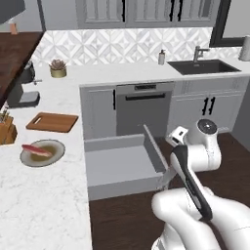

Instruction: Pick up the knife from the drawer and place it on the cutting board. Then place the meat from the plate to the cutting board.

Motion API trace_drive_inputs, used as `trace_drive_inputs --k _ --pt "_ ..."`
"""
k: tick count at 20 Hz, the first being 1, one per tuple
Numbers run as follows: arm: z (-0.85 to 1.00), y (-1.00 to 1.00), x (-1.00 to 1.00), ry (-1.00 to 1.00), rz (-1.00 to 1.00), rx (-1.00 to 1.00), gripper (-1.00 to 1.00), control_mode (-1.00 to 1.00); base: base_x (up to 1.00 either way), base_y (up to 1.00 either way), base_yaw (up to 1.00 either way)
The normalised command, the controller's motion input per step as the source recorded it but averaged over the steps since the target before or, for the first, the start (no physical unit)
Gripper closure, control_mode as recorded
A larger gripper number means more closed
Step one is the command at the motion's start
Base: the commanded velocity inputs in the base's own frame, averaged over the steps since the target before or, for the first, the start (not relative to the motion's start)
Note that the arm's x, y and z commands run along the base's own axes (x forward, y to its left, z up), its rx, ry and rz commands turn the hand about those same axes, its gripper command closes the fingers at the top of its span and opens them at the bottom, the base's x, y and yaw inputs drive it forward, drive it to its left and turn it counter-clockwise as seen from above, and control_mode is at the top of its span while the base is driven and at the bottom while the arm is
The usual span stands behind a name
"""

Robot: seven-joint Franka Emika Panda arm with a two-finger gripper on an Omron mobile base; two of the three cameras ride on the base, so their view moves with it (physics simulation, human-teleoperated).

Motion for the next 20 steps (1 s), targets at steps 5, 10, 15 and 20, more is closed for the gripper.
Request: trace_drive_inputs --k 5,10,15,20 --pt "0.00 0.00 0.00 0.00 0.00 0.00 1.00 1.00 0.39 -1.00 0.03" --pt "0.00 0.00 0.00 0.00 0.00 0.00 1.00 1.00 0.86 -1.00 0.10" --pt "0.00 0.00 0.00 0.00 0.00 0.00 1.00 1.00 1.00 -0.72 0.35" --pt "0.00 0.00 0.00 0.00 0.00 0.00 1.00 1.00 1.00 -0.53 0.35"
